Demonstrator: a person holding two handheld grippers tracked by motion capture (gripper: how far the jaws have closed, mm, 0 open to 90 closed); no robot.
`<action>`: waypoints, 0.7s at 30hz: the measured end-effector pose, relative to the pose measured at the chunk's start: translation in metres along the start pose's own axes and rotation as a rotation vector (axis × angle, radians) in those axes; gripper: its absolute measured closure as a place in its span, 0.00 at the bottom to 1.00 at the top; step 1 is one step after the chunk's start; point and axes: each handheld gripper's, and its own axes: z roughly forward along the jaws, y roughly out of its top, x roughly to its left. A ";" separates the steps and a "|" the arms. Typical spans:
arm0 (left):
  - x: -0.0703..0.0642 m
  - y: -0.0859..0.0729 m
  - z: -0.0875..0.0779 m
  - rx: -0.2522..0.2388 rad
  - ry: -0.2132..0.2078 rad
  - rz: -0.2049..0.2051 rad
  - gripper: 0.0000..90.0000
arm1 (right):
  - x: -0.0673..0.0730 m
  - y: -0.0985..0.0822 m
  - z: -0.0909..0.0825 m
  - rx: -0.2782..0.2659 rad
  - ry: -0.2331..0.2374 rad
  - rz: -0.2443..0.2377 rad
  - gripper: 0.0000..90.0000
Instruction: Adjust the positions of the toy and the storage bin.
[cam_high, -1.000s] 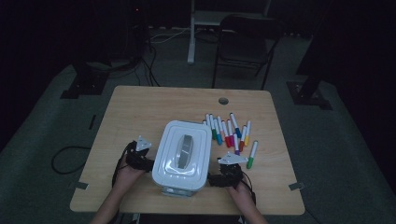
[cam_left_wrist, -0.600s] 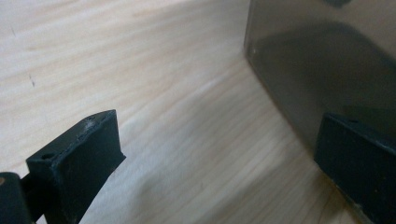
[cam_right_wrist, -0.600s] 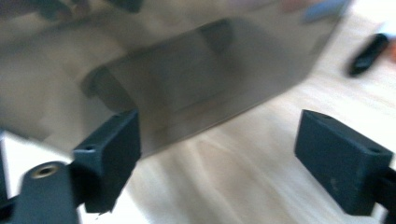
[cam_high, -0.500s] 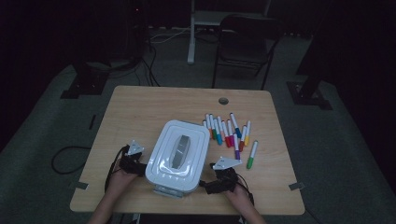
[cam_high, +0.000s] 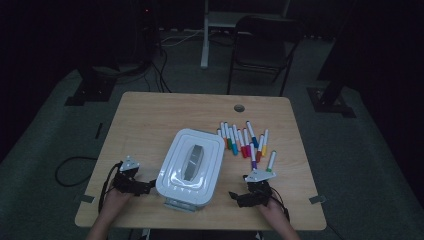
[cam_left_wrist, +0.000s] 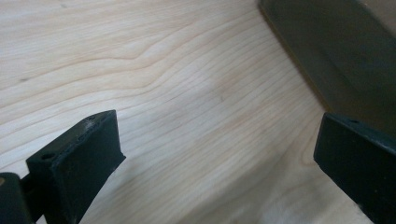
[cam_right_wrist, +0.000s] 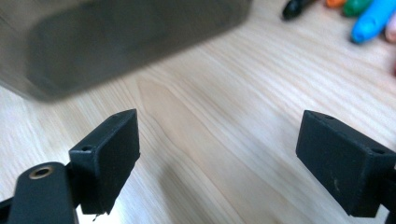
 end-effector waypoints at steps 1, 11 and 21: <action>0.000 0.001 -0.006 -0.002 0.000 -0.007 0.02 | -0.001 -0.001 0.000 0.003 -0.010 -0.002 0.15; -0.008 0.016 -0.048 -0.069 0.048 -0.003 0.02 | -0.007 -0.007 0.006 0.039 -0.048 -0.021 0.15; -0.044 0.047 -0.081 -0.124 0.021 0.035 0.02 | -0.006 -0.006 0.008 0.049 -0.066 -0.038 0.14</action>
